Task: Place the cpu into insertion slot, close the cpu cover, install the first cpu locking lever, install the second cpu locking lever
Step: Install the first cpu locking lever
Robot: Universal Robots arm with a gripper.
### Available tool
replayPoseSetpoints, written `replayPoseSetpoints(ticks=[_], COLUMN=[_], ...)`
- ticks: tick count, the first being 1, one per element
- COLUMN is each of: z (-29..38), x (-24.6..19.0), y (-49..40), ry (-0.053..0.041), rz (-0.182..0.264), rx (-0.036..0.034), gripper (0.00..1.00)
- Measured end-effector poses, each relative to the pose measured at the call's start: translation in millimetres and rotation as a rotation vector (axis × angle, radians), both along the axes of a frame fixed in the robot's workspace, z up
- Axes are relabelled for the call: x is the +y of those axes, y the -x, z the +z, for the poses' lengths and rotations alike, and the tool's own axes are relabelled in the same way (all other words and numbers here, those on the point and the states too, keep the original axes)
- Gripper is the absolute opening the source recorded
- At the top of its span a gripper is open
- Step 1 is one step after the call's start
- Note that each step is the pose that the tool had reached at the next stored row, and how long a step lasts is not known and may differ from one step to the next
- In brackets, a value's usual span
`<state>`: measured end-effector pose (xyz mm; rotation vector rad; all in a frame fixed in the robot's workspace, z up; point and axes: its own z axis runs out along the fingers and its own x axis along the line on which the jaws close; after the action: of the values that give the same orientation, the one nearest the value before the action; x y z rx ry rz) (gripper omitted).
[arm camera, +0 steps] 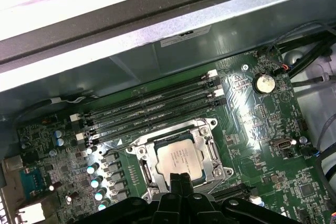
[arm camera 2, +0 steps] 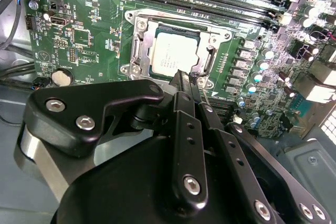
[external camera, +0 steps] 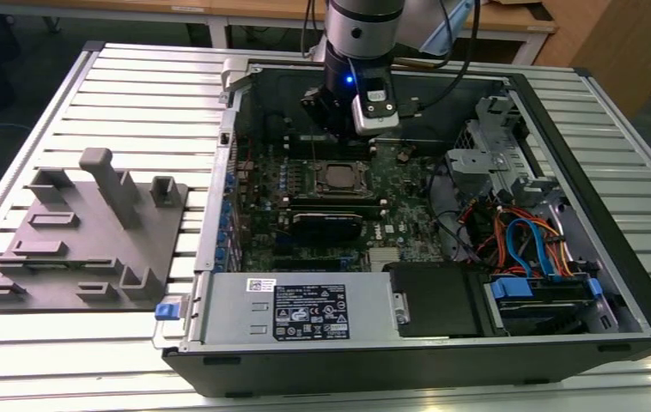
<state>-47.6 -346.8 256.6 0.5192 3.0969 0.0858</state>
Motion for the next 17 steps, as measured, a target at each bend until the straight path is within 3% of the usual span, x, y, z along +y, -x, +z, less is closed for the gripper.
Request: replayPoseSetpoints(ticks=[4,10,12,17], z=[0.0,-0.6,-0.8,-1.0], x=[0.0,0.0,0.0,0.0], y=[0.0,0.1,0.8,14.3], ry=[-0.0004,-0.0002,-0.0004,-0.0004], rz=[0.013,0.125,0.144,0.147], rx=[0.0001,0.0001,-0.0001,-0.0013], gripper=[0.11,0.11,0.11,0.11])
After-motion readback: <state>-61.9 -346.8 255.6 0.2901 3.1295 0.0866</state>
